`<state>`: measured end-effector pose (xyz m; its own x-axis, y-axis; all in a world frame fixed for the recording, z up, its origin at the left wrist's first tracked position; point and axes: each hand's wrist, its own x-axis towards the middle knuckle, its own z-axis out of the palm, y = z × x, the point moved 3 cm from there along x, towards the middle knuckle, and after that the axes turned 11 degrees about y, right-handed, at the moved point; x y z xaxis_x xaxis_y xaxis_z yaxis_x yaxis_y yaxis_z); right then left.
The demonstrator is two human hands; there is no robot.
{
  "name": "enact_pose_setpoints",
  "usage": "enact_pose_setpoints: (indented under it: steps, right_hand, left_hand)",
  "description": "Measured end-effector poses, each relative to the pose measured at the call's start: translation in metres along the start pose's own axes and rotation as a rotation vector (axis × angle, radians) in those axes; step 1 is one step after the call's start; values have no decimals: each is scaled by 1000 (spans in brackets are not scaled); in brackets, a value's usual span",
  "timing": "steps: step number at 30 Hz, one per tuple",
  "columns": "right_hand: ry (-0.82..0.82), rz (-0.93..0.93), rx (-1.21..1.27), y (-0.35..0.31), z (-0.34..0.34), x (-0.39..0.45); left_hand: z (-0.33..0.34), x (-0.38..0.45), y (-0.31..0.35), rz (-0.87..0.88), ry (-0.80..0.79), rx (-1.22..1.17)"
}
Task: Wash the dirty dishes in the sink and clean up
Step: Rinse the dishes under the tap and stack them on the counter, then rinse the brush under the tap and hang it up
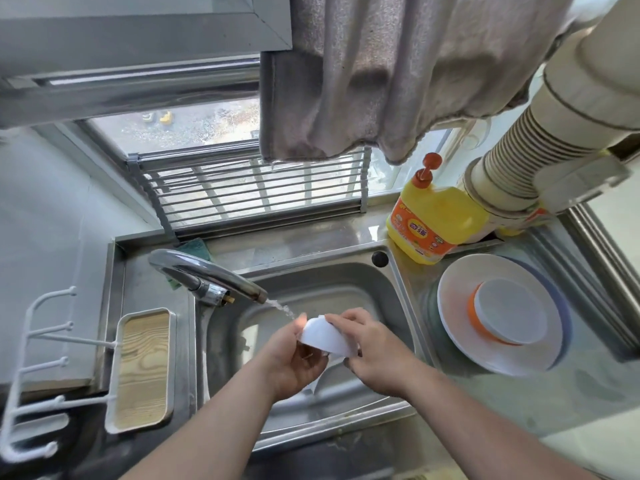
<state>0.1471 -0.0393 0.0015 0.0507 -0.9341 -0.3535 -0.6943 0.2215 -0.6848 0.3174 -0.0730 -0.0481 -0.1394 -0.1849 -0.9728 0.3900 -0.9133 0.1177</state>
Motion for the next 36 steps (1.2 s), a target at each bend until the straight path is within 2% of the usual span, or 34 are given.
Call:
enact_pose_setpoints:
  steps: [3,5,7,9,12,15,18,21,25,27,29,31,34,36]
  right_hand:
    - [25,1,-73,17,-10,-5]
    - [44,-34,-291,24,-14,-10]
    - [95,-80,-390,29,-19,-16]
    - [146,19,-178,35,-28,-21]
    - [260,229,388,47,-53,-32]
    - [390,329,818,56,-92,-49]
    - [589,409,932,82,-139,-70]
    - [727,493,882,118,-173,-89]
    - [780,589,728,151,-190,-99]
    - [760,581,528,161,-192,-101]
    - [751,549,336,164,-196,-103]
    - [821,460,141,154,-204,-104]
    - [953,136,48,106,-206,-102]
    - [893,-81,84,72,-184,-91]
  left_hand:
    - [12,1,-6,82,32,203]
    - [19,5,-14,132,108,413]
    - [32,6,-20,181,127,462]
    - [47,4,-25,251,134,341]
    - [78,-10,-29,361,127,220]
    - [125,-34,-36,508,-32,251]
    - [177,-56,-49,621,-171,376]
    - [220,-57,-68,730,-229,631]
    - [244,-48,-89,1033,-46,912]
    - [244,-43,-93,1084,-15,908]
    - [235,-33,-93,1004,-15,815]
    - [215,-19,-85,972,51,799]
    - [162,7,-65,965,237,1036]
    - [114,33,-55,841,345,1241]
